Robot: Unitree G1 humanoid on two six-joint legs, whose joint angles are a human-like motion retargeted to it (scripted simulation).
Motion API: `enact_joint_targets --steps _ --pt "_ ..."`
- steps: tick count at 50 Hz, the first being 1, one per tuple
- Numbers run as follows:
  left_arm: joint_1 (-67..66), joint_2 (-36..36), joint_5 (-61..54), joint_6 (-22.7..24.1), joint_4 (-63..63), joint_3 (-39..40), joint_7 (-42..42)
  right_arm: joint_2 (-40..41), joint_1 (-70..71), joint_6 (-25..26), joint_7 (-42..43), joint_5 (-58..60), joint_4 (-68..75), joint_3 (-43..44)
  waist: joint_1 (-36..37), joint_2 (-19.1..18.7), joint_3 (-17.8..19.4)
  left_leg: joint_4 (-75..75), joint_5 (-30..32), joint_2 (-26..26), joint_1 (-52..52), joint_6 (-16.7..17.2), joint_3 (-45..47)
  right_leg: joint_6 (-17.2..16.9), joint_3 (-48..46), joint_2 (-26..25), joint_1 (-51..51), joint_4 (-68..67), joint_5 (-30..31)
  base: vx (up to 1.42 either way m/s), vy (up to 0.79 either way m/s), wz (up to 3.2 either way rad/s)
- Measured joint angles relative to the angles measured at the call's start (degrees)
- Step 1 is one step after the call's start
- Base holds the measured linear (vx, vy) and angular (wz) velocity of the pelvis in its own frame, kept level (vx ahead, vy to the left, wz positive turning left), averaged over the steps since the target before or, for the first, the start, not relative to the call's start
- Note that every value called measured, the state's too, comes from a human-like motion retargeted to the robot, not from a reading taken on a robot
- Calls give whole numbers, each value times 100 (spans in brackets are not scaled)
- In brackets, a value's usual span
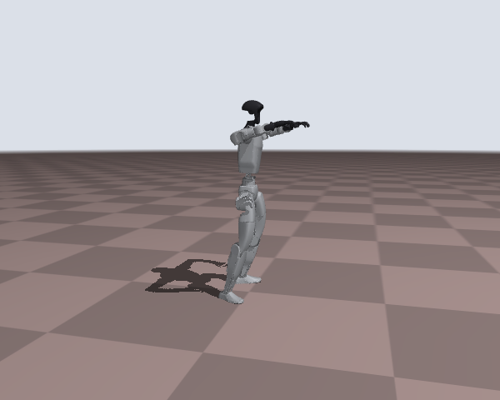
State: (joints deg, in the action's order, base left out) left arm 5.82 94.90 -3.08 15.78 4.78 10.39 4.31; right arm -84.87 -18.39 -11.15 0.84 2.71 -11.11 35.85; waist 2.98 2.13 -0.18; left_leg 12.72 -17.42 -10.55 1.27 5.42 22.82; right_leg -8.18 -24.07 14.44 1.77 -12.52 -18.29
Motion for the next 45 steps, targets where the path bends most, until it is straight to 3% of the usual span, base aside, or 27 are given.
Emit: enact_joint_targets --steps 45 --pt "-134 -81 51 40 174 229 -86 205 -55 -95 71 60 -96 78 70 -8 200 11 5 77 -30 28 82 -24 100 22 29 268 48 0 0 0"
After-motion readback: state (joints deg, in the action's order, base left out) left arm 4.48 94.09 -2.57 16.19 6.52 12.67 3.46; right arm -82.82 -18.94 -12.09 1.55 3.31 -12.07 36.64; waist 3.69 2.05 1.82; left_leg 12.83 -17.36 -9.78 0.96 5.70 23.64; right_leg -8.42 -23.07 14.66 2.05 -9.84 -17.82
